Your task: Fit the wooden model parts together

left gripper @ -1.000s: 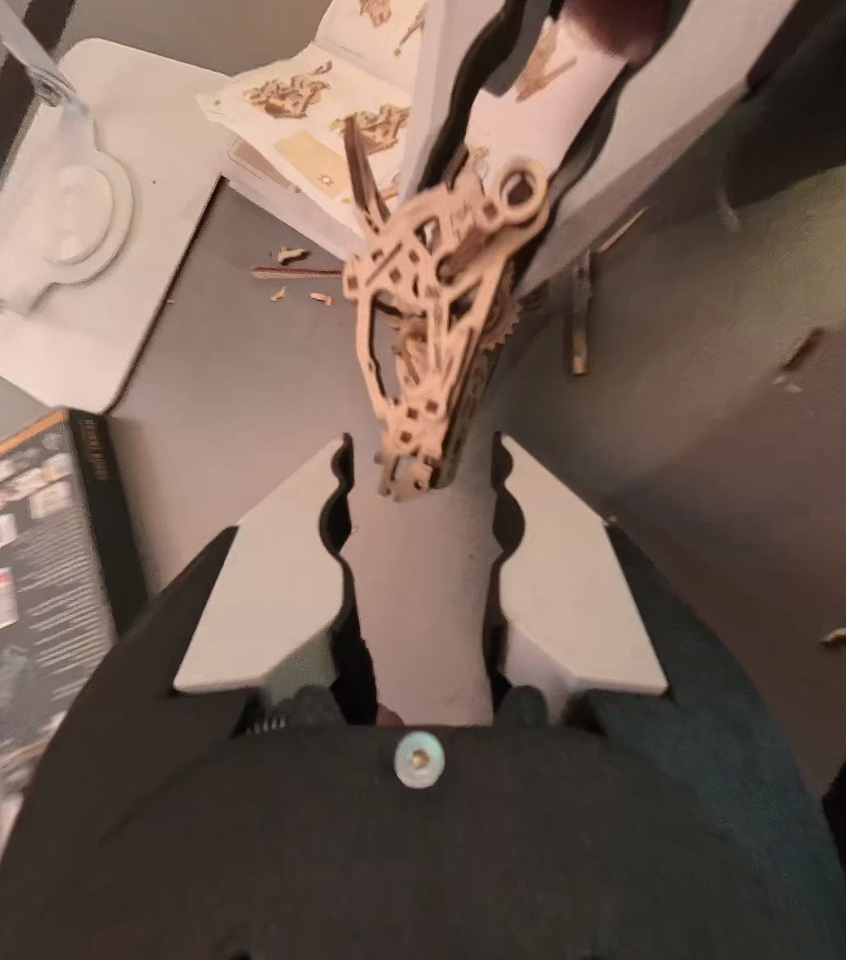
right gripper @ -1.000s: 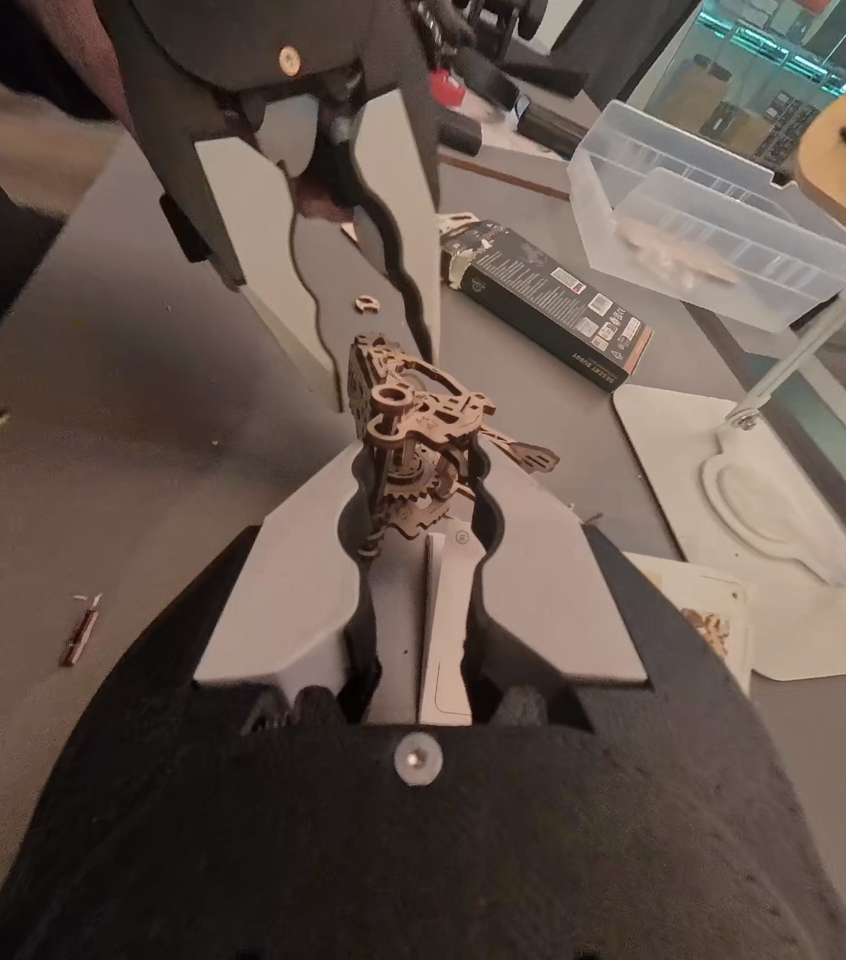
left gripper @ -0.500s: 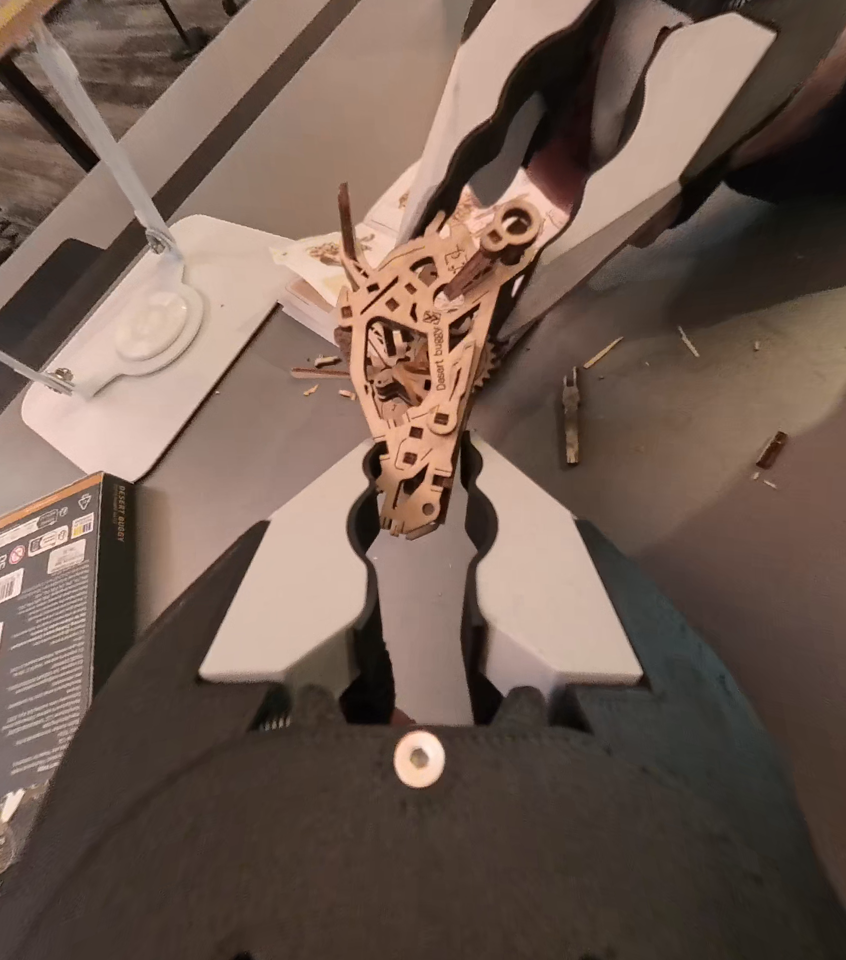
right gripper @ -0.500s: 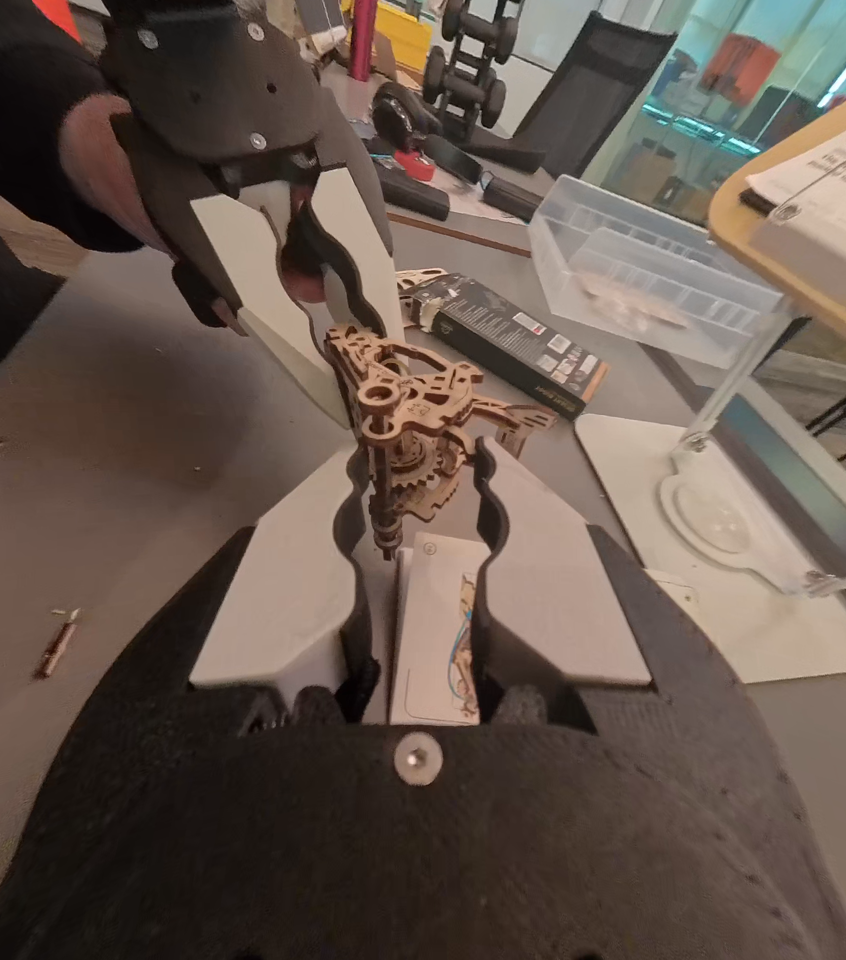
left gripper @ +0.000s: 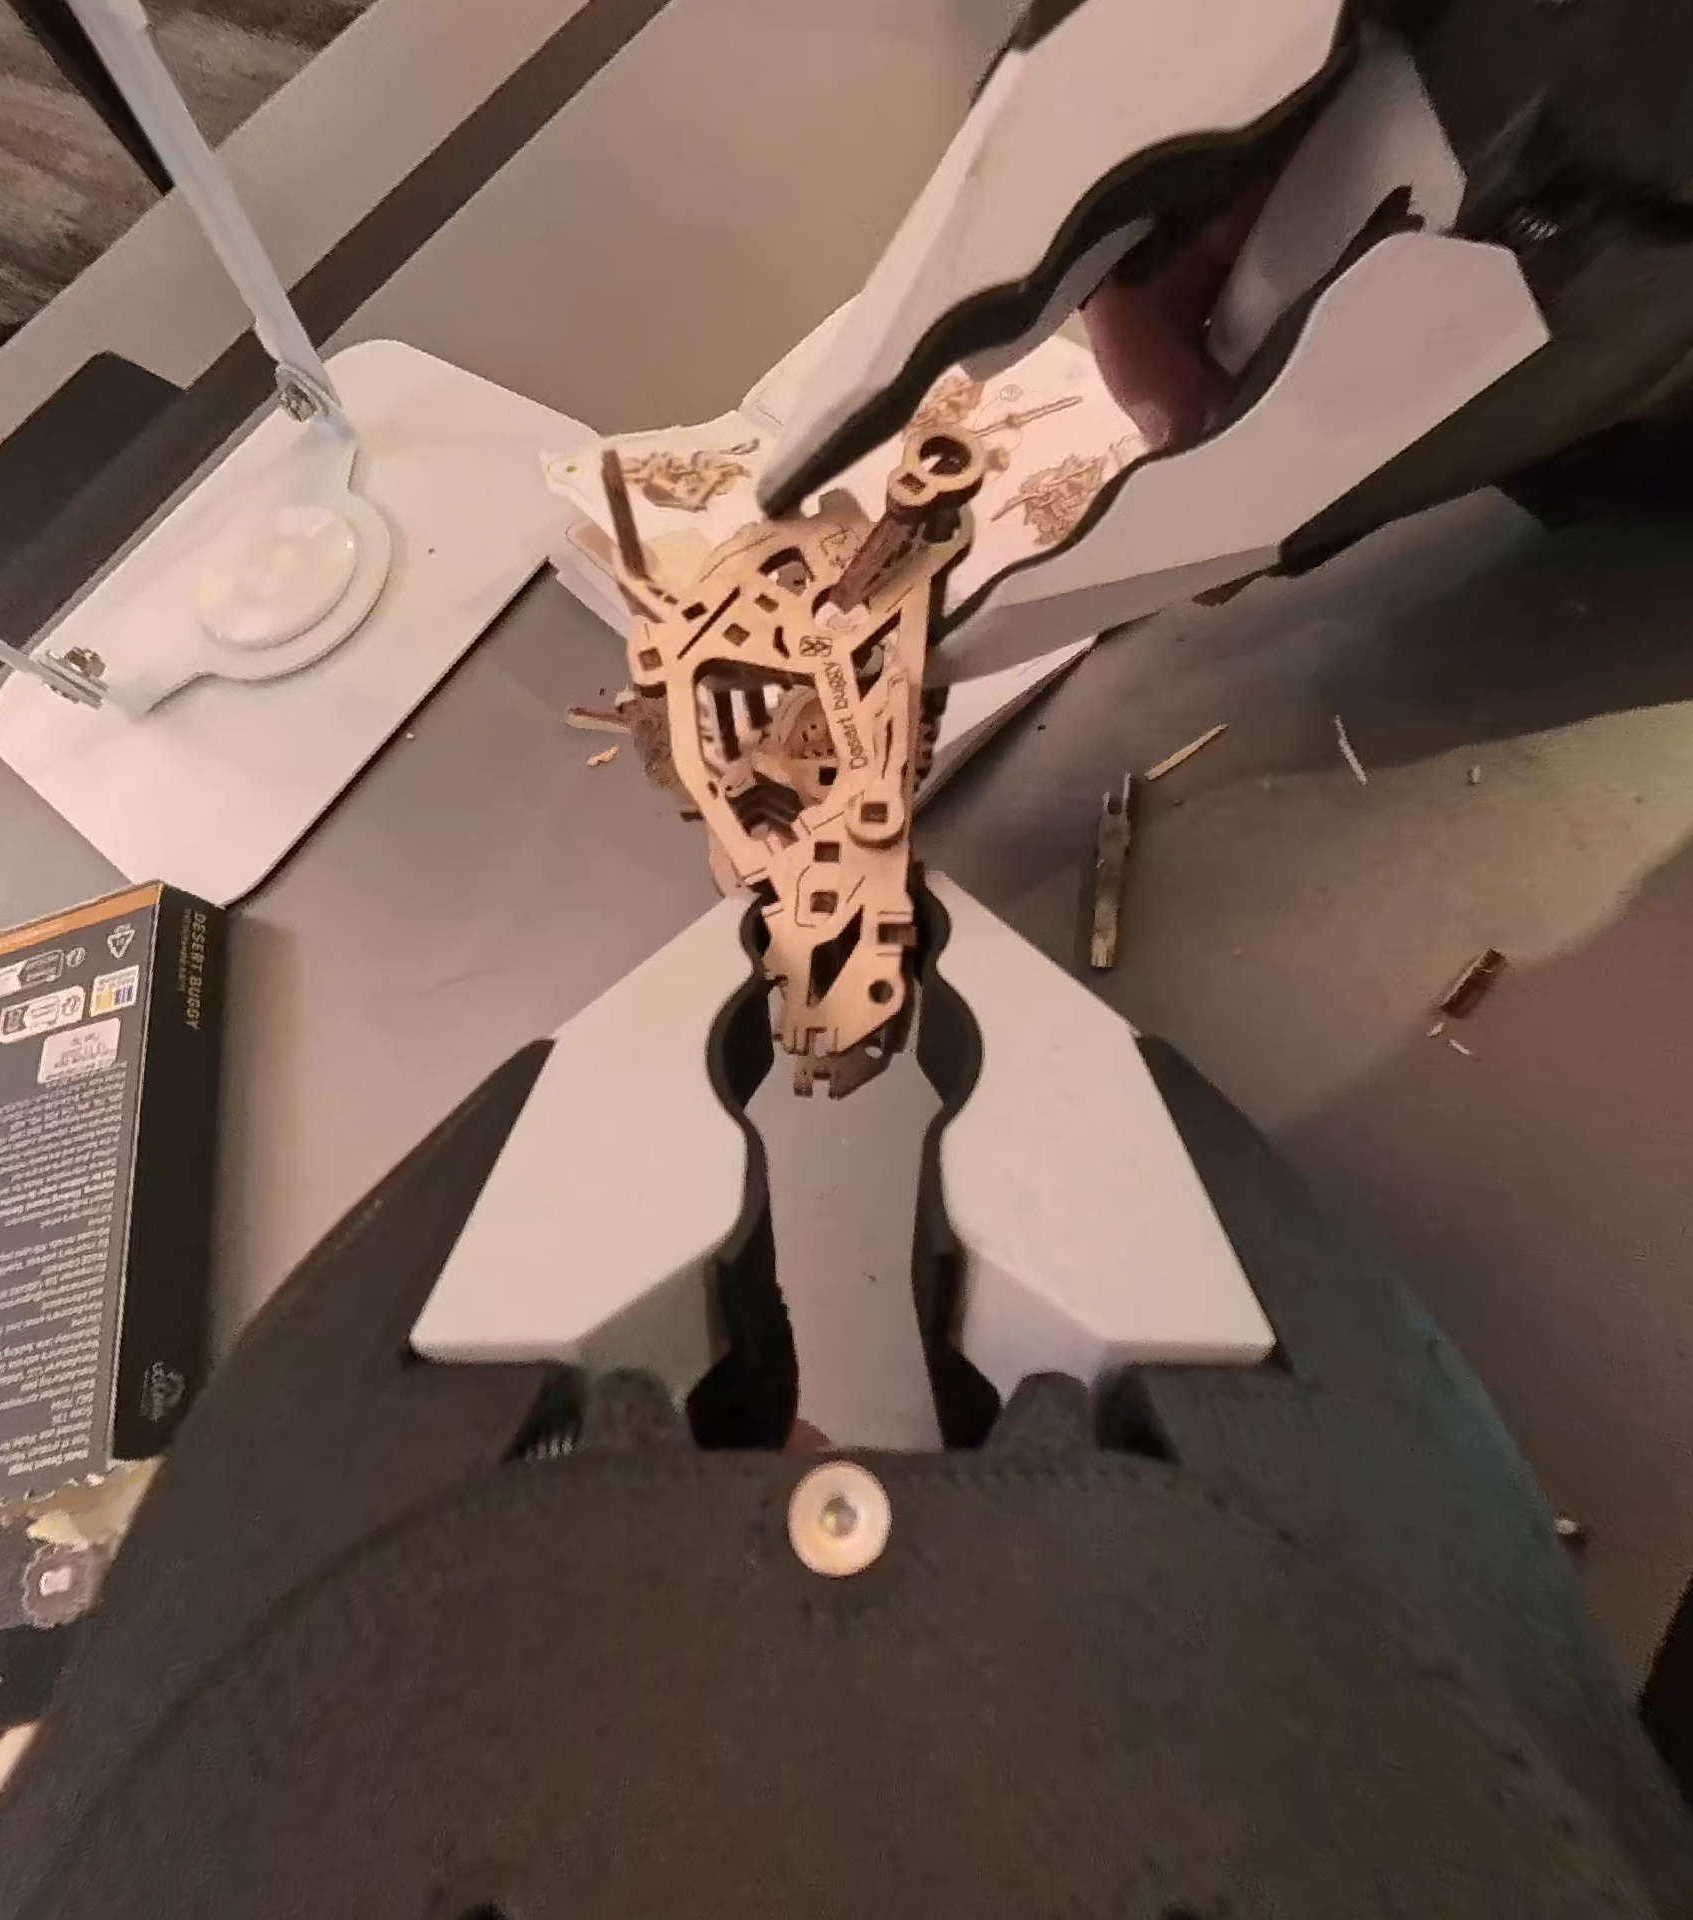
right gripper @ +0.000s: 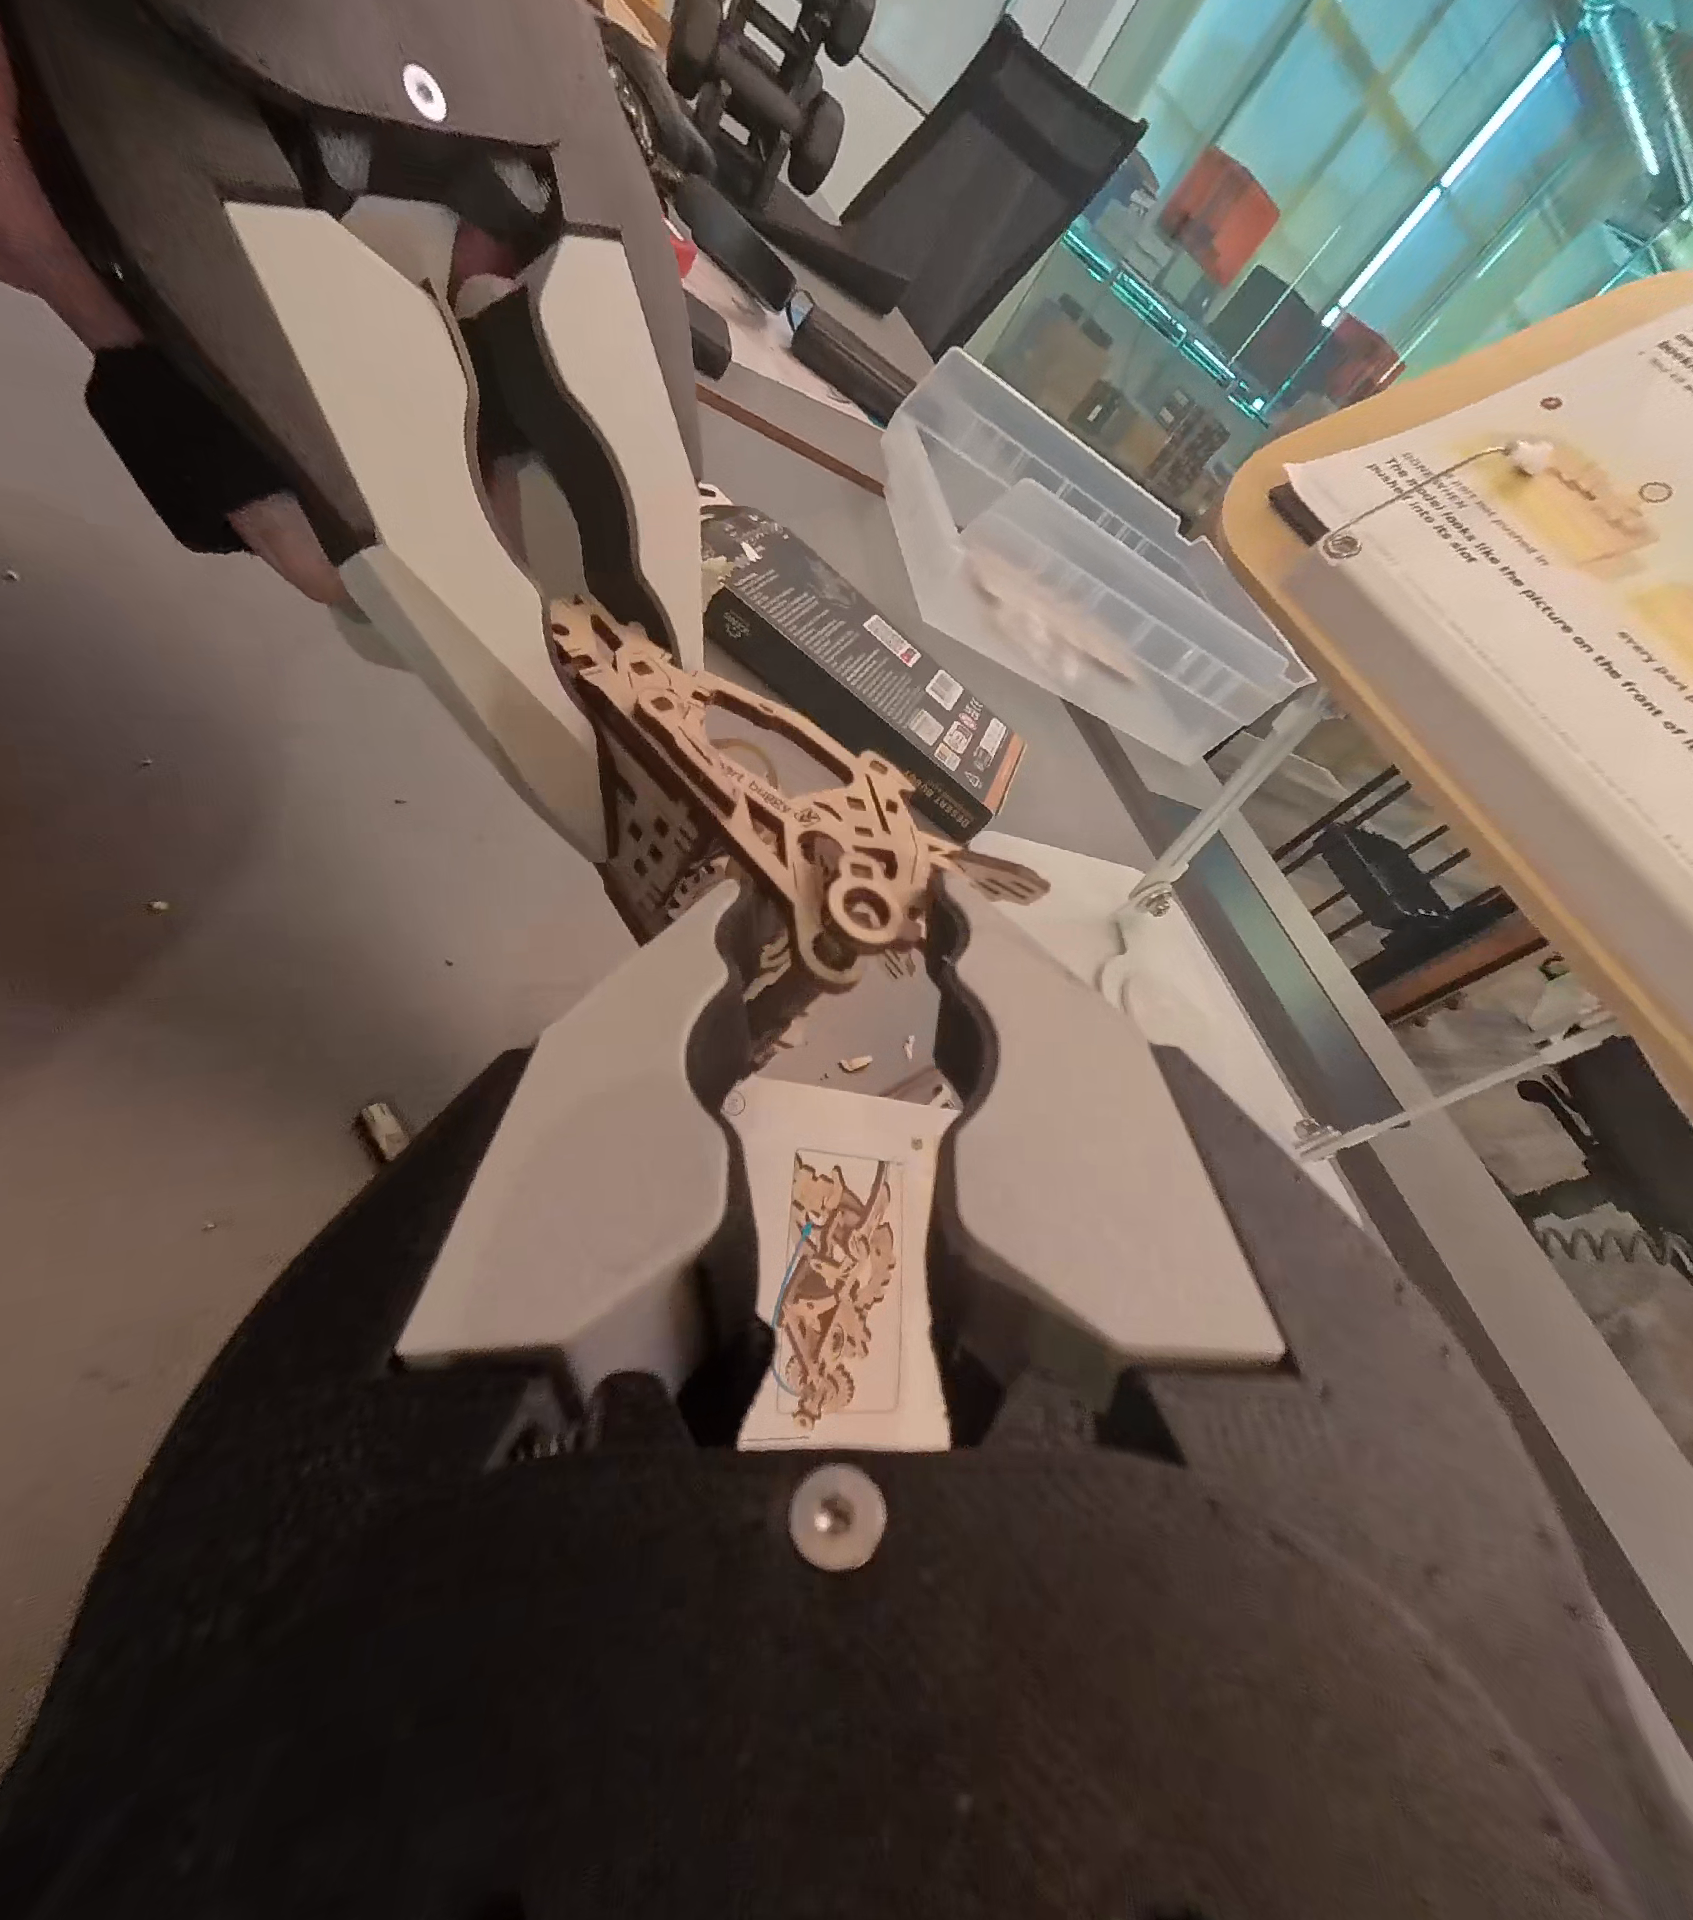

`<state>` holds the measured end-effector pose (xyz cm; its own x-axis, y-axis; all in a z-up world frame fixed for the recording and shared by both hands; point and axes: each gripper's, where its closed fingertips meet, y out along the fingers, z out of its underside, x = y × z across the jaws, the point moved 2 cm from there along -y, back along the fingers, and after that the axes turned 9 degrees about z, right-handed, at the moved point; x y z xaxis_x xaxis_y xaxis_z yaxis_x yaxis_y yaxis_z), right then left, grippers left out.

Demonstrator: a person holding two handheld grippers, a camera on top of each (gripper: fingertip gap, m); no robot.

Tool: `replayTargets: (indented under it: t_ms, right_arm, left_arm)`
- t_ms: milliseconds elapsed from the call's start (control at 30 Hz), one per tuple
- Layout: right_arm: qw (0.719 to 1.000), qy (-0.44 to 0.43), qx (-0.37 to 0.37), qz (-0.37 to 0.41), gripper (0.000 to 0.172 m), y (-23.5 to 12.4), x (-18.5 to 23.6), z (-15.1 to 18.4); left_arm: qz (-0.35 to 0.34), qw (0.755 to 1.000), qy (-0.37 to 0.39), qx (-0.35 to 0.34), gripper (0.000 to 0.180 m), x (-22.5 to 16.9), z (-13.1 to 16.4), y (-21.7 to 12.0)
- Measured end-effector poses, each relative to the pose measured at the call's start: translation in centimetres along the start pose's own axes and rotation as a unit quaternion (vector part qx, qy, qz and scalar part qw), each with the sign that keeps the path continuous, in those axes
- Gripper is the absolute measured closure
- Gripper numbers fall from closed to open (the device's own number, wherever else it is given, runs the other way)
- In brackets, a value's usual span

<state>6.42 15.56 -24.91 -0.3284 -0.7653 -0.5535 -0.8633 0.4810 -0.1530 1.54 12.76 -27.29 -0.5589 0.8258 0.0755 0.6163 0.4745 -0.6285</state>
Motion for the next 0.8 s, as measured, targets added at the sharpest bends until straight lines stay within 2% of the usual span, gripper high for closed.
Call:
replayTargets:
  t_ms: [300,400,500,600,800]
  right_arm:
    - [0.998,0.011,0.04,-0.053,0.145,0.6,1.3,1.7]
    - [0.998,-0.005,0.04,-0.049,0.146,0.6,1.4,1.6]
    - [0.998,-0.019,0.038,-0.049,0.148,0.5,1.5,1.5]
    - [0.998,-0.021,0.04,-0.041,0.148,0.7,1.5,1.5]
    - [0.997,-0.029,0.055,-0.04,0.14,2.1,1.2,1.9]
  left_arm:
    - [0.009,1.0,0.005,0.012,0.161,-0.4,1.1,0.3]
    - [0.008,1.0,0.006,0.011,0.16,-0.1,1.6,0.2]
    - [-0.004,0.999,0.033,0.003,0.152,0.0,1.9,0.2]
    - [-0.001,0.999,0.04,-0.001,0.158,0.0,1.9,0.4]
    - [0.035,0.999,-0.014,-0.017,0.161,0.6,1.7,0.5]
